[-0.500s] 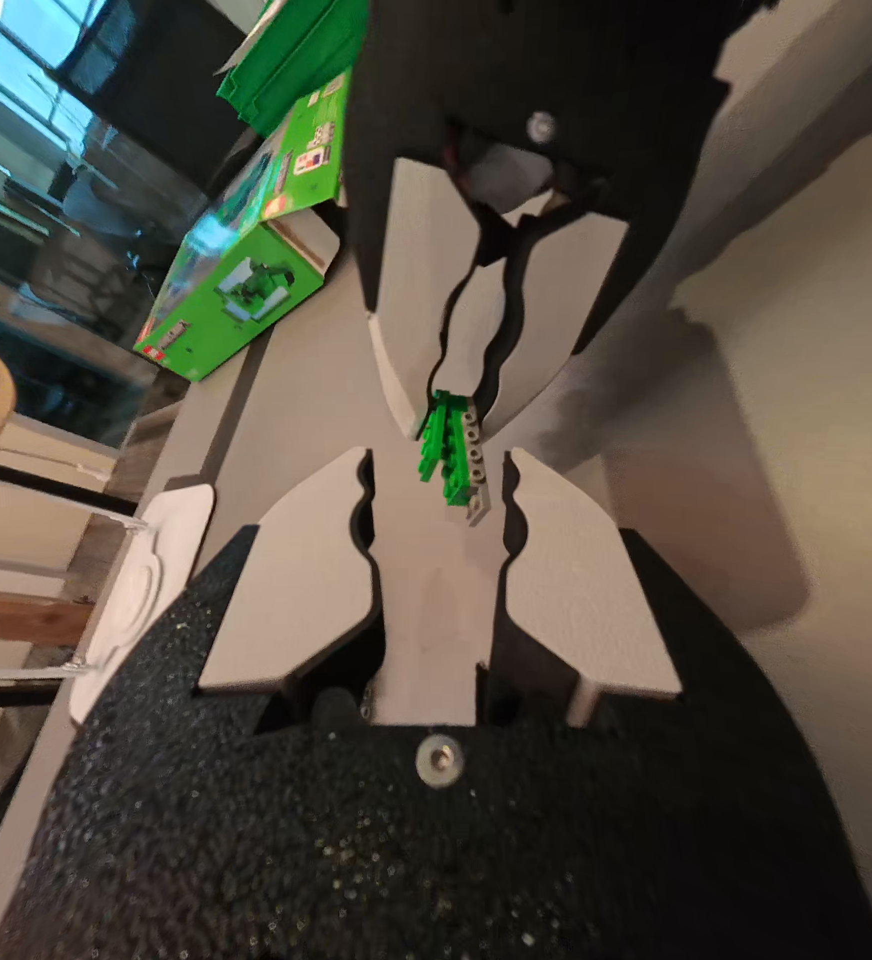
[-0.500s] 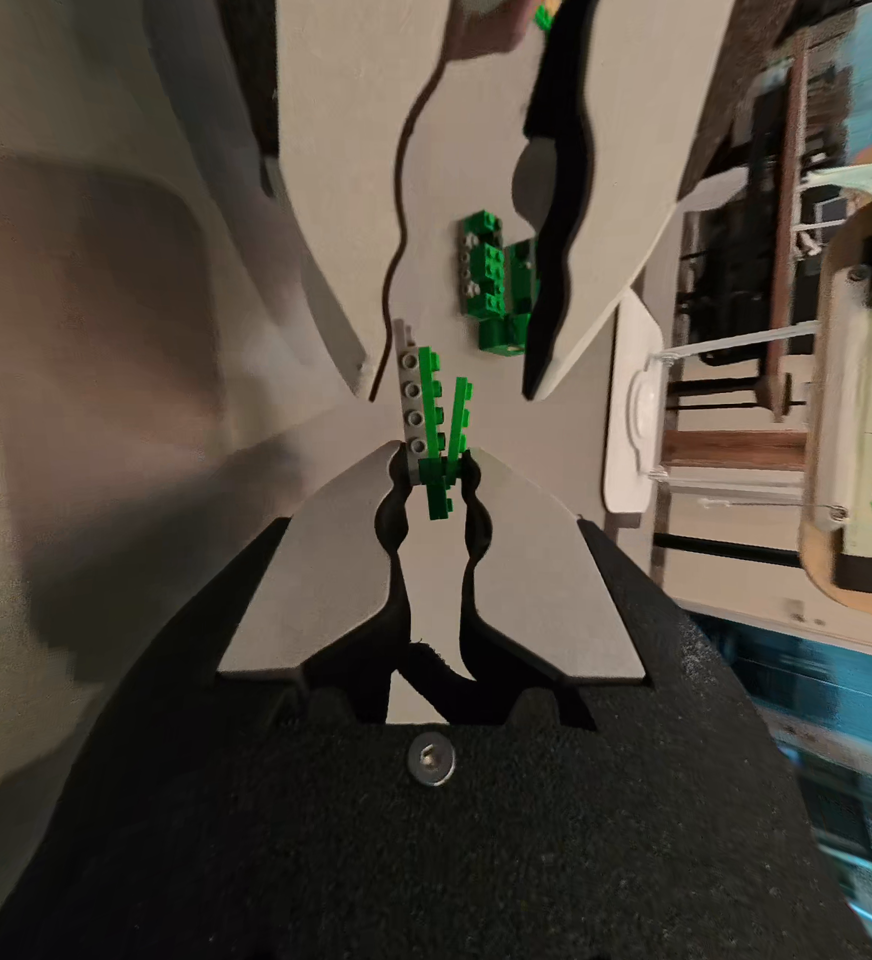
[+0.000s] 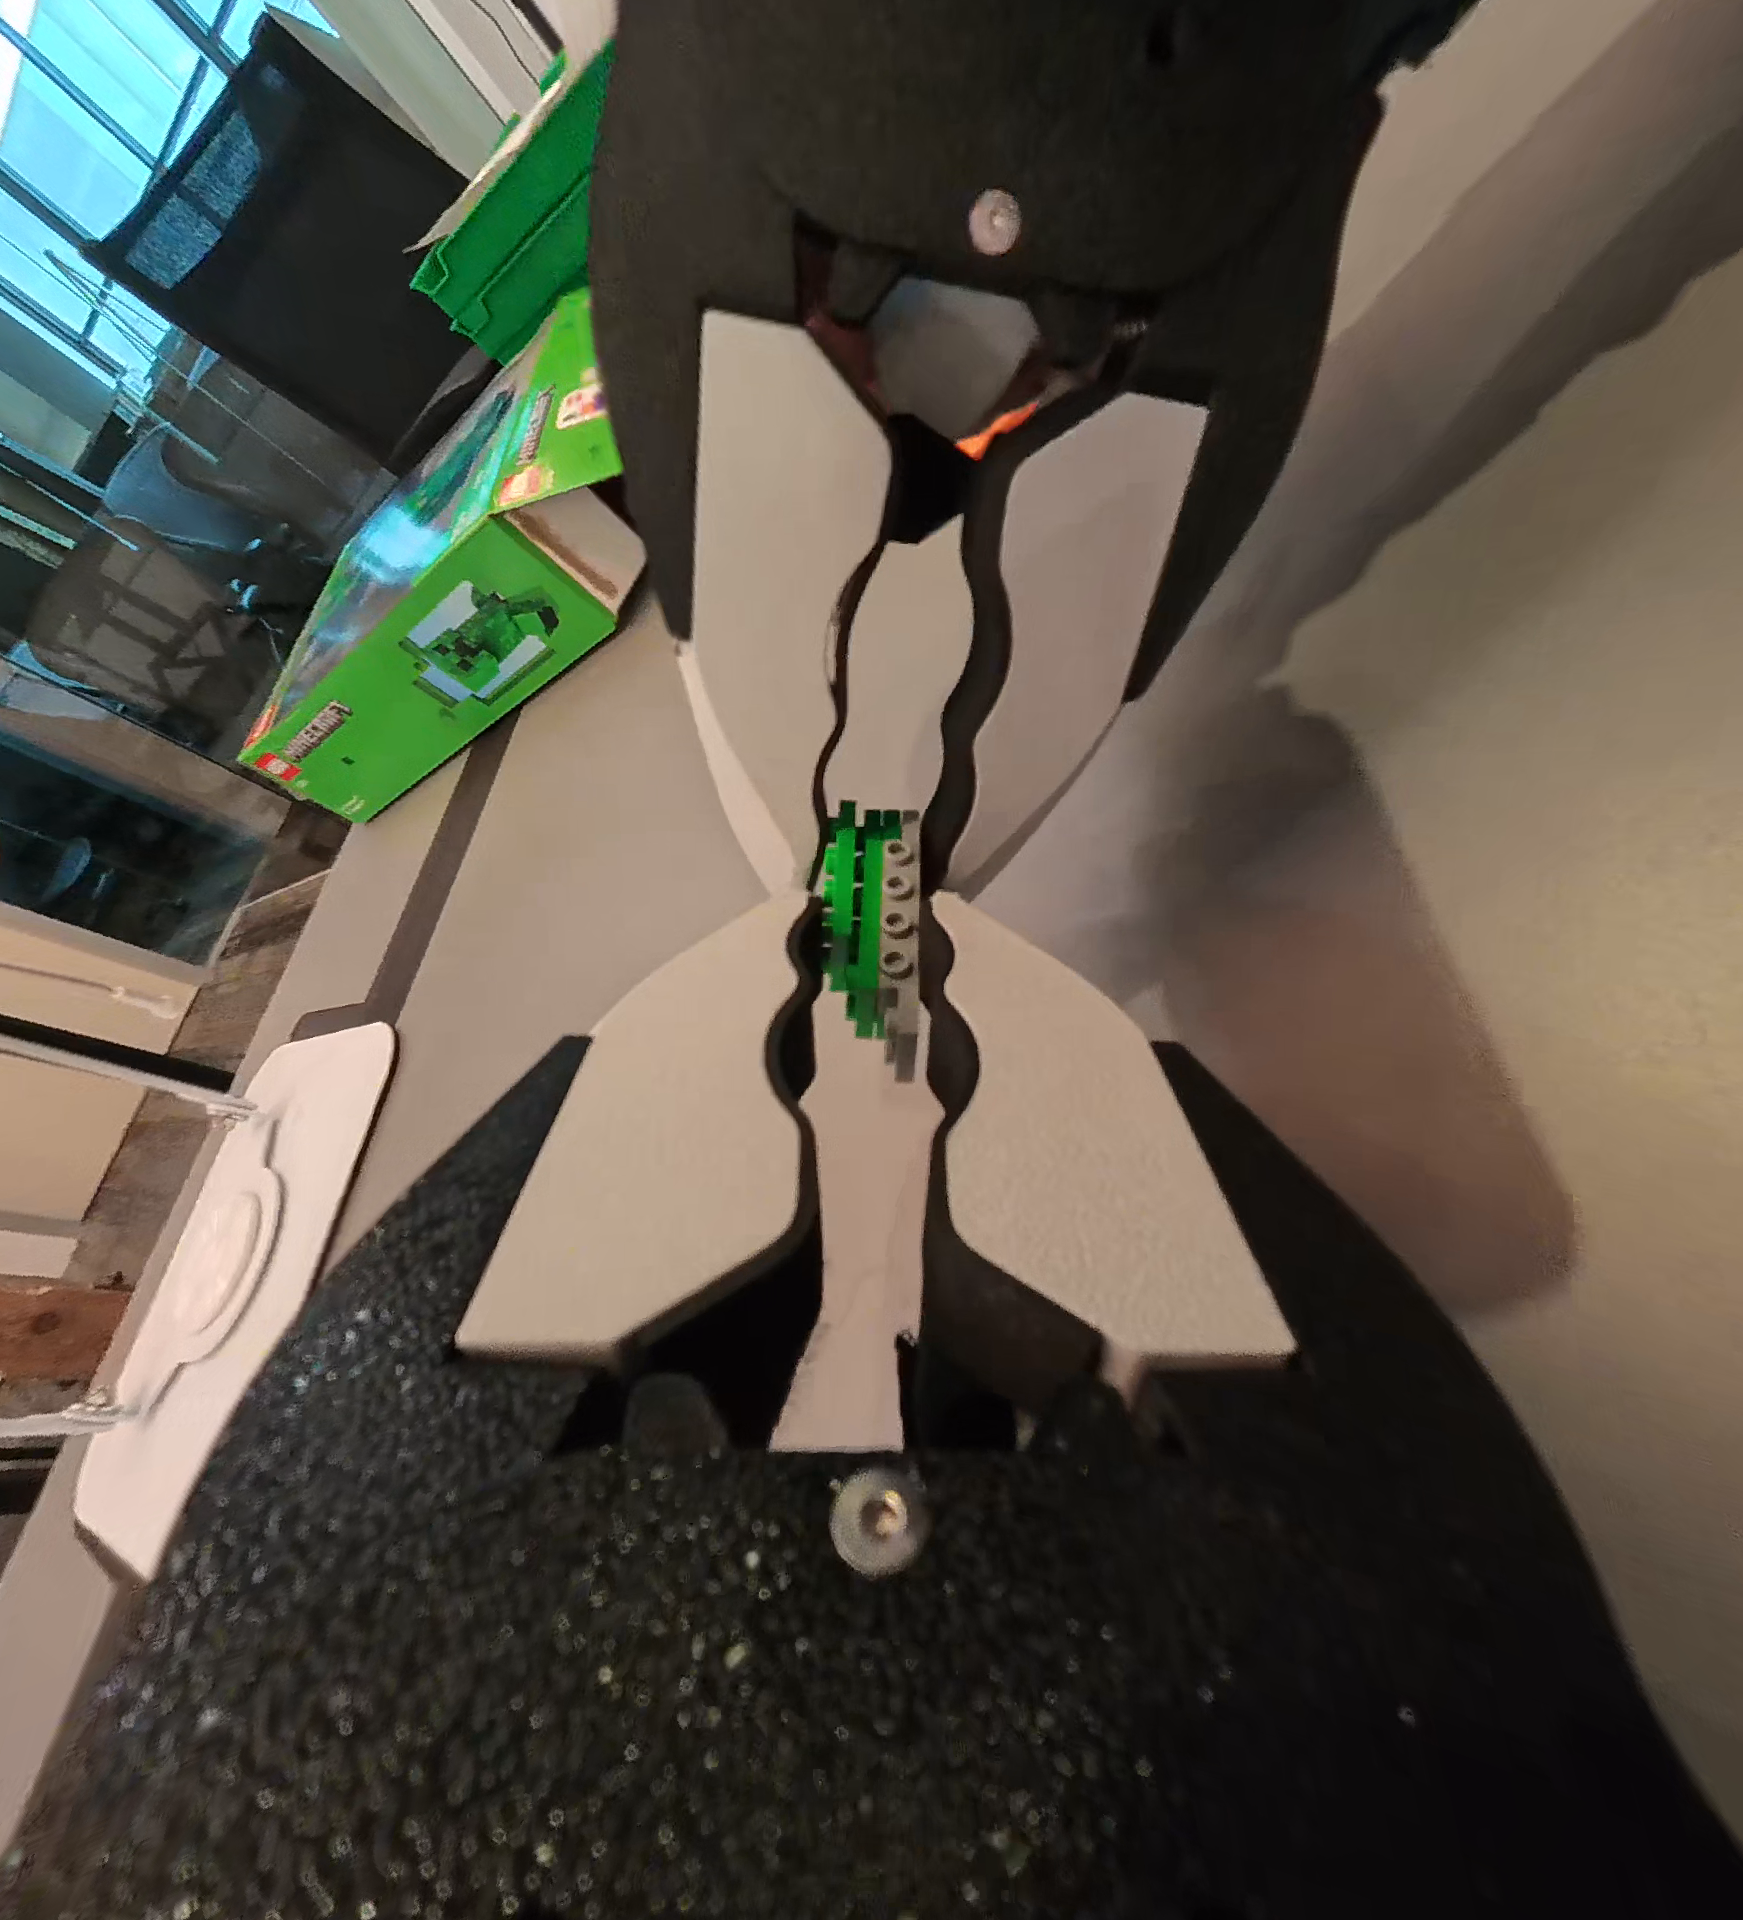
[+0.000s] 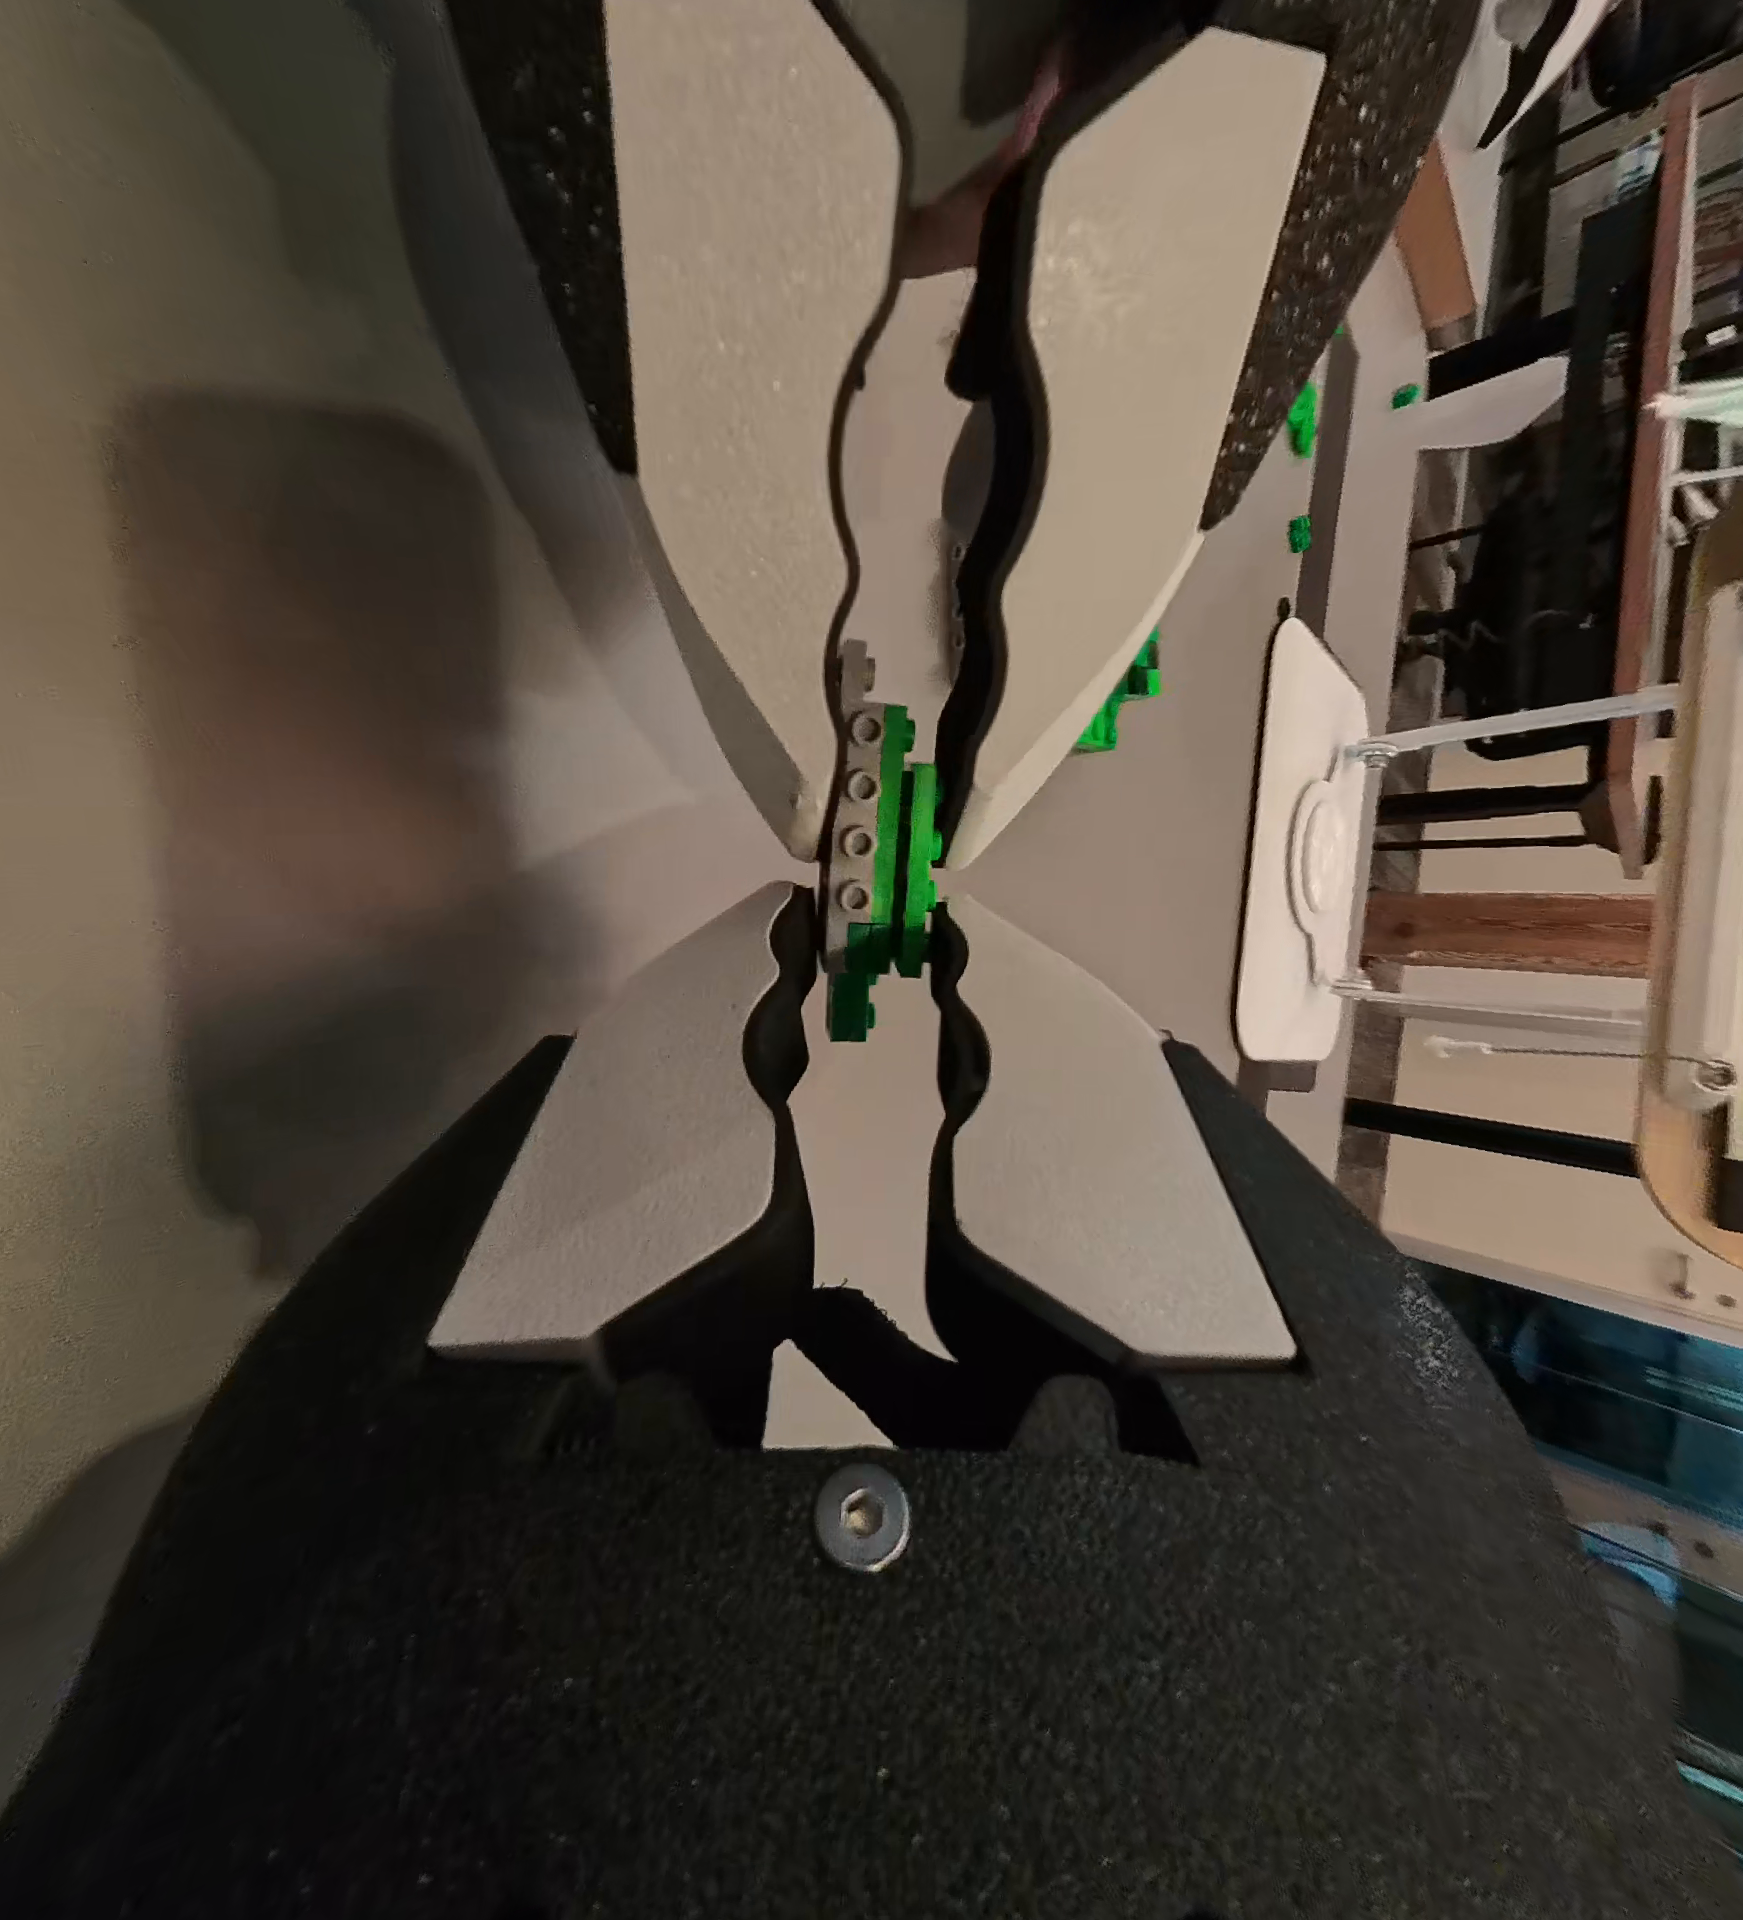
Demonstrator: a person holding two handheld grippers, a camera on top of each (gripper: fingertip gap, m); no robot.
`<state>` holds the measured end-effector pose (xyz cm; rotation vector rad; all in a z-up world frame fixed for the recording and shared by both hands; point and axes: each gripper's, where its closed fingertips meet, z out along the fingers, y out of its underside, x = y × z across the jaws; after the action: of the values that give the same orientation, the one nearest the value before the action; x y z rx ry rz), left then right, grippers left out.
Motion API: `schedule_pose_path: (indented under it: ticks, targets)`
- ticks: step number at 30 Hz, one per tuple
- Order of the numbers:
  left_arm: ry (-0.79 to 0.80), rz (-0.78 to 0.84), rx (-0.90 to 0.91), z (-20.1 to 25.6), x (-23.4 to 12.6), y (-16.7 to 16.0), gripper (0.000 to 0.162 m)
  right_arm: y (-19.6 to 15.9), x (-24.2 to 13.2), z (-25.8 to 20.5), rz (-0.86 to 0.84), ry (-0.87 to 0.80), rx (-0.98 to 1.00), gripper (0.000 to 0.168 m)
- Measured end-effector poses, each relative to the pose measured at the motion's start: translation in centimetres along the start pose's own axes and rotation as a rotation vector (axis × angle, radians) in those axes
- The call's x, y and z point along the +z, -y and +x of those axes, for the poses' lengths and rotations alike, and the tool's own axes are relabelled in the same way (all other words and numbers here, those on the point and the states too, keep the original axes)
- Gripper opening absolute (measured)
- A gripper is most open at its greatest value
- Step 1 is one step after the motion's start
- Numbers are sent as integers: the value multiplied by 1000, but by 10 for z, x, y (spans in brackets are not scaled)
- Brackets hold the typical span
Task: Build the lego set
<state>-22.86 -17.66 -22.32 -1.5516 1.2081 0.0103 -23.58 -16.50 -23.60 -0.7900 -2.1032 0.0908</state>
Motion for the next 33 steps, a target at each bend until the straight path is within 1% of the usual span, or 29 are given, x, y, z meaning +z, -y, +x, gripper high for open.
schedule_pose_path:
  ticks: [1, 4, 9, 17, 19, 23, 28, 33]
  targets:
    - [-5, 8, -12, 0, -1, 0, 16, 1, -1, 1, 0, -20, -15, 21]
    - [-23, 38, -40, 1, -2, 2, 16, 3, -3, 0, 10, -42, -24, 22]
    - [-30, 73, -54, 1, -3, 5, 16, 4, -6, -1, 45, 9, 73, 18]
    - [-72, 101, -107, 7, -2, 2, 17, 3, -5, -8, 16, 54, 108, 18]
    - [-80, 114, -130, 7, -3, 4, 16, 4, -5, -8, 28, 76, 153, 18]
    - [-88, 188, -235, -1, -9, 10, 16, 9, -13, 4, 120, 5, 160, 22]
    - [-134, 266, -312, -2, -15, 16, 16, 16, -20, 5, 219, 43, 211, 22]
    - [-160, 311, -335, -1, -18, 20, 16, 25, -28, 7, 325, 78, 285, 24]
